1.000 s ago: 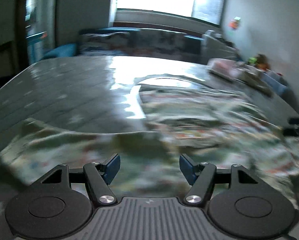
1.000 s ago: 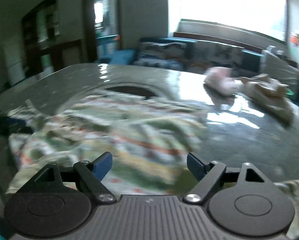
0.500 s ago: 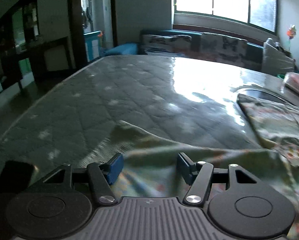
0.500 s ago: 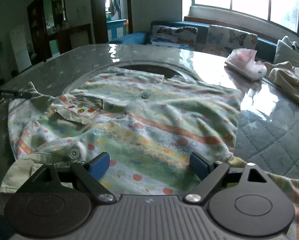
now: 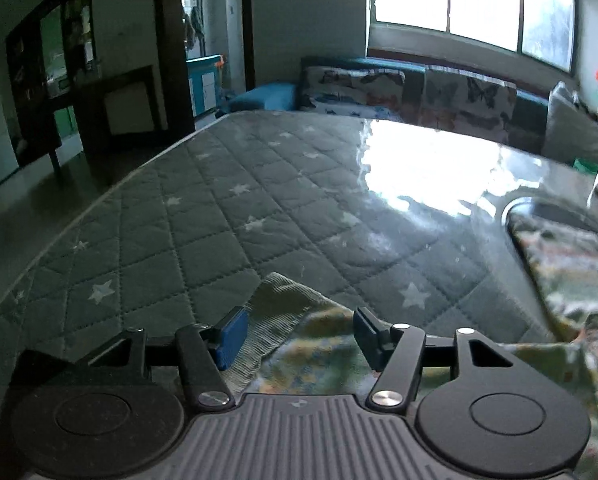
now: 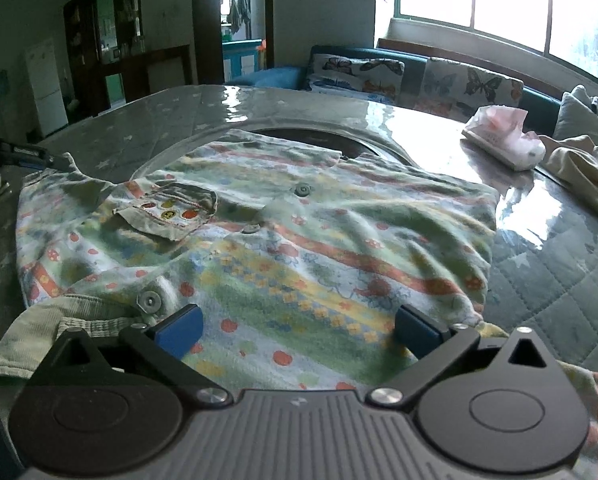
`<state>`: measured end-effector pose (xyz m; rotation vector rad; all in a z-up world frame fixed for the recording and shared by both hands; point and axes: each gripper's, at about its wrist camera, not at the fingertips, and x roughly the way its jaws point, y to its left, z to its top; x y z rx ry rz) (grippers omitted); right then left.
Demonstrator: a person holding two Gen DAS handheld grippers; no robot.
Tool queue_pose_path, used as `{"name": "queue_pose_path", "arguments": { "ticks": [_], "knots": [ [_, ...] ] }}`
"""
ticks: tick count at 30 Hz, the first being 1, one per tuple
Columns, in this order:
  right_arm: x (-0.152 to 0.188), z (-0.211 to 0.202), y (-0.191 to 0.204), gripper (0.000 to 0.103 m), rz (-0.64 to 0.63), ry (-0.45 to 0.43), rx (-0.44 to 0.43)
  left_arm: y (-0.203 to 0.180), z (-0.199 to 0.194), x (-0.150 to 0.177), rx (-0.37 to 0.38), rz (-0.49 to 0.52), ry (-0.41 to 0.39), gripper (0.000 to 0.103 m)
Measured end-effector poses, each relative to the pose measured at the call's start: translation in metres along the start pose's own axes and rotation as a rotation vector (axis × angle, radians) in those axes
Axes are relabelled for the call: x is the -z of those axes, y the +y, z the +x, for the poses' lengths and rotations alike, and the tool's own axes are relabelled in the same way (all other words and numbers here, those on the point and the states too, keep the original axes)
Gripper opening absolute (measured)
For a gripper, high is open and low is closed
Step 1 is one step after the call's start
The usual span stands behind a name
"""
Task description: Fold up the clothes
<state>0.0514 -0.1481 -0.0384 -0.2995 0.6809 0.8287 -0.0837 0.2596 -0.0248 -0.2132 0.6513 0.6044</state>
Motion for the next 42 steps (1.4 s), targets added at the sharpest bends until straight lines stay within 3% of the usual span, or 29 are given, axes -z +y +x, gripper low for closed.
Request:
{"name": "queue_pose_path", "arguments": {
  "ticks": [5, 15, 22, 28, 32, 35, 42],
  "knots": [
    [0.001, 0.001, 0.000, 0.103, -0.002, -0.012, -0.001, 0.013, -0.021, 0.004, -0.005, -0.082, -0.026, 0.066],
    [0.002, 0.001, 0.000, 0.103, -0.002, -0.016, -0.001, 0.032, -0.026, 0.021, -0.074, -0.223, 0.012, 0.066],
    [0.002, 0.001, 0.001, 0.103, -0.003, -0.016, 0.000, 0.036, -0.022, 0.025, -0.079, -0.251, 0.028, 0.062],
    [0.002, 0.001, 0.001, 0.103, -0.002, -0.016, 0.000, 0.038, -0.021, 0.026, -0.099, -0.258, 0.020, 0.037],
    [0.002, 0.001, 0.001, 0.103, -0.002, -0.016, 0.000, 0.039, -0.020, 0.025, -0.076, -0.282, 0.011, 0.013],
    [0.002, 0.001, 0.001, 0.103, -0.003, -0.016, 0.000, 0.036, -0.025, 0.022, -0.049, -0.291, -0.013, 0.010],
    [0.001, -0.001, 0.000, 0.103, 0.006, -0.018, -0.003, 0.008, -0.062, -0.001, 0.123, -0.273, -0.109, 0.009]
  ]
}}
